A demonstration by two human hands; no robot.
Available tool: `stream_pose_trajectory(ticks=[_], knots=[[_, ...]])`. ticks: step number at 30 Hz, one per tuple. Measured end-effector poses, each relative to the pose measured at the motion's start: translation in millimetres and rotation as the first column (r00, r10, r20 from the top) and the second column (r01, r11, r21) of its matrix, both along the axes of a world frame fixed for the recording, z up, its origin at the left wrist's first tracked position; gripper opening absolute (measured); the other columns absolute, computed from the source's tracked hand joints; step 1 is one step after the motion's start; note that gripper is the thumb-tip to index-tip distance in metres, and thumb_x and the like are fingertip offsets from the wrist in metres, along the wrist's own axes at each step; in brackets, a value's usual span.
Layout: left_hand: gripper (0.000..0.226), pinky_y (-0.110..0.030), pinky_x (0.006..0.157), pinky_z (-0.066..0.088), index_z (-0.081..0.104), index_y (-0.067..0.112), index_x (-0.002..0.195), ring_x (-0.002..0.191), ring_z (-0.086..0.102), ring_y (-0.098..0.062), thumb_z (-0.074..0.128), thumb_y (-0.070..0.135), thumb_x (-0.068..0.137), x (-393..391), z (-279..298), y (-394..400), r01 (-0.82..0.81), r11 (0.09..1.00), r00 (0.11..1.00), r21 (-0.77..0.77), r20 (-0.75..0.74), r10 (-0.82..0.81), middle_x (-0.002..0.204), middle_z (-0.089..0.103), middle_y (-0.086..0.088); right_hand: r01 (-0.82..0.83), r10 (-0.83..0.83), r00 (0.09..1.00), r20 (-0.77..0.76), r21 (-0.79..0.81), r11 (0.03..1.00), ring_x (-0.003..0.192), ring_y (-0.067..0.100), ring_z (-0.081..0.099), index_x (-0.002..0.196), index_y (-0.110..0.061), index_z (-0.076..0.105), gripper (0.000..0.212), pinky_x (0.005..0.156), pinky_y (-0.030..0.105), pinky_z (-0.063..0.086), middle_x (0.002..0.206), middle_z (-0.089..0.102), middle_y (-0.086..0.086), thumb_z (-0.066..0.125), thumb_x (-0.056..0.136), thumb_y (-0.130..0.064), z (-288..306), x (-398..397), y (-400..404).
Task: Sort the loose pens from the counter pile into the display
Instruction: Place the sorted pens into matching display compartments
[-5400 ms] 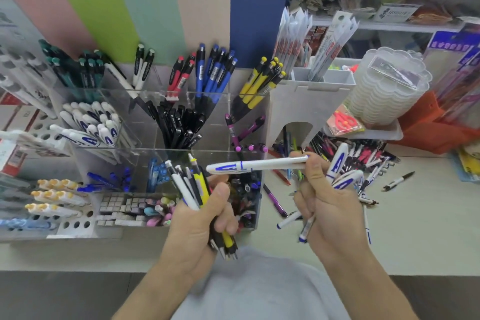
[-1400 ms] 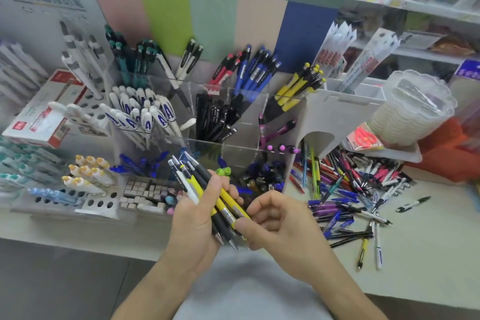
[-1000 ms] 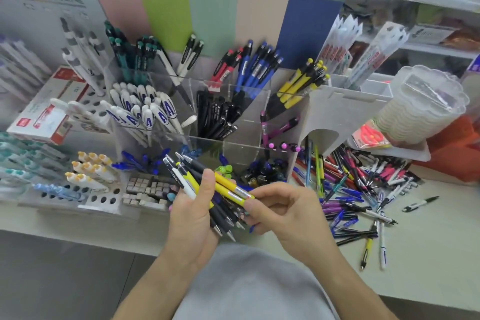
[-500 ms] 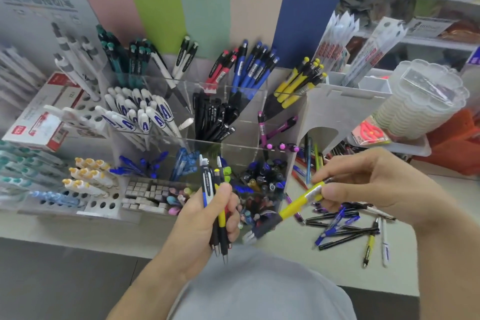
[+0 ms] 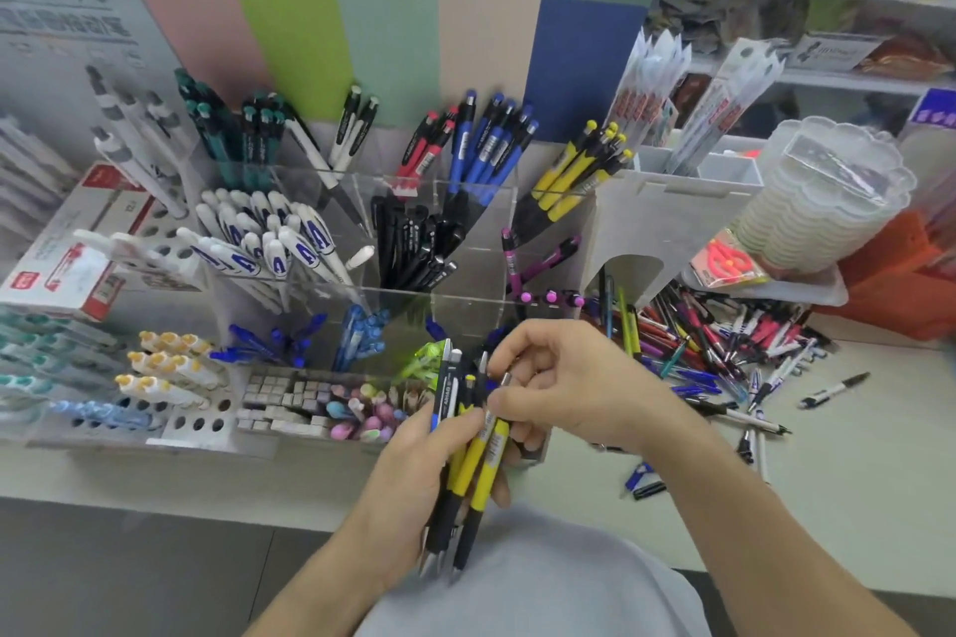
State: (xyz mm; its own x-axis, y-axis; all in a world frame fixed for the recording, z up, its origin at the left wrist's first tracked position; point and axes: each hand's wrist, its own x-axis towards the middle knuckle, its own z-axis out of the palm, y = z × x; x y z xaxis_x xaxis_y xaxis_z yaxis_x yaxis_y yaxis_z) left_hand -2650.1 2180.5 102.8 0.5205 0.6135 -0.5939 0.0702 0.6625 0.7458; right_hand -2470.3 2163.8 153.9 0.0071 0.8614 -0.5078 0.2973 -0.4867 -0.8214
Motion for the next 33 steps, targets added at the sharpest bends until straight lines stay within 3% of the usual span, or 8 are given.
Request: stream_pose_trajectory(ticks=[8,15,18,22,24,28,31,33], knots=[[0.041,-0.031,0.056,0.050,0.062,0.010,0.108,0.060,0.061,-0.027,0.057,0.047,0.090,-0.1,-7.9,2.3,0.079,0.980,0.997,0.182,-0.007,-0.079,0.079,0.068,-0.015,0.056,-0.062,0.997,0.043,0.138,0.989,0.061,0.014,0.070,0.105,-0.042,0.063,0.033,0.061,0.030,0.061,0.080,0.062,-0.003,0.058,0.096,-0.011,-15.6,-20.5,-19.8],[0.037,-0.036,0.060,0.047,0.068,0.023,0.090,0.060,0.056,-0.017,0.056,0.058,0.083,-1.2,-11.4,-1.0,0.097,0.977,0.995,0.190,-0.043,-0.091,0.068,0.061,-0.006,0.066,-0.069,0.997,0.019,0.124,0.990,0.063,0.026,0.074,0.102,-0.017,0.067,0.008,0.062,0.037,0.062,0.074,0.071,0.004,0.068,0.095,-0.016,-11.2,-12.3,-23.8],[0.032,-0.035,0.063,0.048,0.069,0.028,0.091,0.060,0.057,-0.013,0.055,0.055,0.083,-1.5,-8.9,-2.3,0.141,0.970,0.990,0.200,-0.045,-0.135,0.067,0.063,0.000,0.019,-0.018,0.999,-0.040,0.026,1.000,0.061,0.022,0.073,0.103,-0.010,0.060,0.019,0.059,0.029,0.058,0.069,0.072,0.002,0.072,0.093,-0.022,-6.7,-8.0,-25.5],[0.031,-0.033,0.063,0.048,0.066,0.023,0.090,0.059,0.059,-0.012,0.055,0.051,0.085,0.7,-7.8,-4.5,0.165,0.962,0.986,0.217,-0.070,-0.153,0.063,0.064,0.005,-0.057,0.056,0.996,-0.070,-0.017,0.998,0.068,0.025,0.075,0.105,-0.006,0.061,0.025,0.069,0.036,0.063,0.076,0.075,0.008,0.073,0.092,-0.023,-4.6,1.4,-28.6],[0.030,-0.032,0.061,0.048,0.068,0.023,0.084,0.058,0.059,-0.014,0.056,0.051,0.083,2.4,-6.3,-3.6,0.140,0.970,0.990,0.197,-0.061,-0.130,0.065,0.064,0.001,-0.039,0.041,0.996,-0.084,0.032,0.999,0.070,0.027,0.075,0.102,-0.007,0.066,0.015,0.069,0.039,0.063,0.077,0.074,0.011,0.072,0.092,-0.017,-1.2,9.0,-30.5],[0.037,-0.025,0.049,0.046,0.069,0.012,0.100,0.053,0.060,-0.016,0.062,0.042,0.080,4.1,-3.6,4.4,0.037,0.995,0.999,0.089,0.023,-0.039,0.081,0.070,-0.014,0.088,-0.076,0.994,-0.082,0.150,0.985,0.066,0.031,0.074,0.095,-0.005,0.071,0.005,0.065,0.035,0.060,0.072,0.073,0.012,0.070,0.092,-0.009,17.3,33.6,-31.5],[0.056,-0.030,0.046,0.041,0.061,0.003,0.106,0.051,0.051,-0.023,0.068,0.048,0.072,7.7,4.2,10.6,-0.006,0.994,0.999,0.110,0.052,0.001,0.068,0.061,-0.014,0.200,-0.188,0.980,-0.070,0.295,0.934,0.064,0.036,0.072,0.089,-0.008,0.073,0.009,0.067,0.047,0.060,0.076,0.073,0.019,0.074,0.084,-0.016,33.2,51.9,-27.9],[0.058,-0.031,0.047,0.039,0.059,0.000,0.100,0.051,0.047,-0.025,0.067,0.050,0.071,13.4,14.4,15.6,-0.043,0.980,0.996,0.193,0.080,0.028,0.061,0.056,-0.015,0.260,-0.261,0.964,-0.053,0.403,0.877,0.058,0.028,0.070,0.083,-0.012,0.074,0.002,0.062,0.039,0.061,0.073,0.073,0.015,0.075,0.085,-0.011,42.2,57.2,-20.5]])
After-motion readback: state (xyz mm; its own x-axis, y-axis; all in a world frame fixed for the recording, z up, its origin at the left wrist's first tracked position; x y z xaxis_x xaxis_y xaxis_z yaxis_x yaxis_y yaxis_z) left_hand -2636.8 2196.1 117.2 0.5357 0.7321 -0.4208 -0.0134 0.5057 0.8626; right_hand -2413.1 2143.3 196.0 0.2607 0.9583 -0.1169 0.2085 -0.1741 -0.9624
